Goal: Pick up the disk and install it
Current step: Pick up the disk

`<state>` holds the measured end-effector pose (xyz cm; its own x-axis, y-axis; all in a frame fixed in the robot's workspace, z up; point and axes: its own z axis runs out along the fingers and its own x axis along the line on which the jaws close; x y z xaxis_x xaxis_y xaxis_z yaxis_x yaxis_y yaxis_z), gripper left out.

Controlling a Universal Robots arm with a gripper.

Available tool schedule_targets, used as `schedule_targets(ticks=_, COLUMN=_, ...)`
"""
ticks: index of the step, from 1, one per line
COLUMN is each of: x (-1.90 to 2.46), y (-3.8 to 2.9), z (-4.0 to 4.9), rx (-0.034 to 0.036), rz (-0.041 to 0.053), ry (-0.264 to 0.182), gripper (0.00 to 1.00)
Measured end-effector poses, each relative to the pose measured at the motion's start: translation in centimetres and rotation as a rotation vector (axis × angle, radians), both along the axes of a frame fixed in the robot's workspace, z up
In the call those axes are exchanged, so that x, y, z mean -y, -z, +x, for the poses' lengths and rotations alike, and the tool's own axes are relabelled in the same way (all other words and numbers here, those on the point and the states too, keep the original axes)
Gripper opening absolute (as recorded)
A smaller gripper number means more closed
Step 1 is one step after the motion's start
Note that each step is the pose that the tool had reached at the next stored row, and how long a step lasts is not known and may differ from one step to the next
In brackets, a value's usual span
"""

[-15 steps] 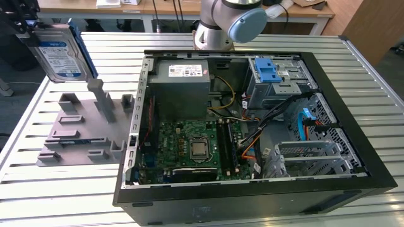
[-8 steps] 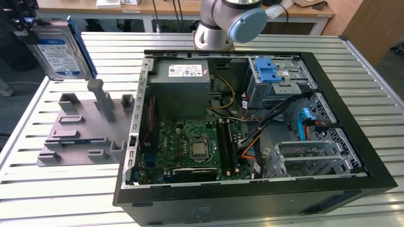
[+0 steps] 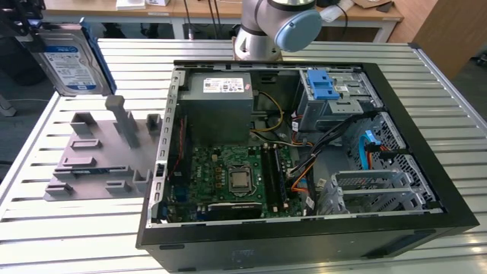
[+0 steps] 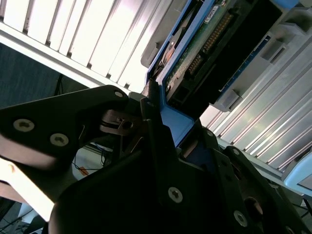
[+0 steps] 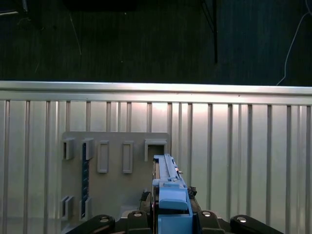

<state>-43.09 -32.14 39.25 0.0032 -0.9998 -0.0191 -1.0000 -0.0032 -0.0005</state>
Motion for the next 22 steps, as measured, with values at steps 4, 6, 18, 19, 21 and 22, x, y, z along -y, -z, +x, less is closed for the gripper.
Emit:
schedule_targets(ticks=4, x=0.0, y=-0.21, z=0.0, rx=0.0001, rz=0.0, ry=0.0, gripper=0.37)
schedule_targets(ticks=6, x=0.0, y=-0.32, z=0.0, rx=0.0, rz=0.0, ry=0.0, gripper=0.37)
schedule_targets(ticks=18, x=0.0, y=-1.07, z=0.0, rx=0.0001, rz=0.0, ry=0.0, gripper=0.37)
schedule_targets(ticks=19, x=0.0, y=-1.13, z=0.0, rx=0.0, rz=0.0, ry=0.0, gripper=0.37)
schedule_targets(ticks=21, x=0.0, y=-1.27, z=0.0, rx=0.0, rz=0.0, ry=0.0, gripper=0.37)
schedule_targets(ticks=22, x=0.0, y=-1.35, z=0.0, rx=0.0001, rz=0.0, ry=0.0, gripper=0.37)
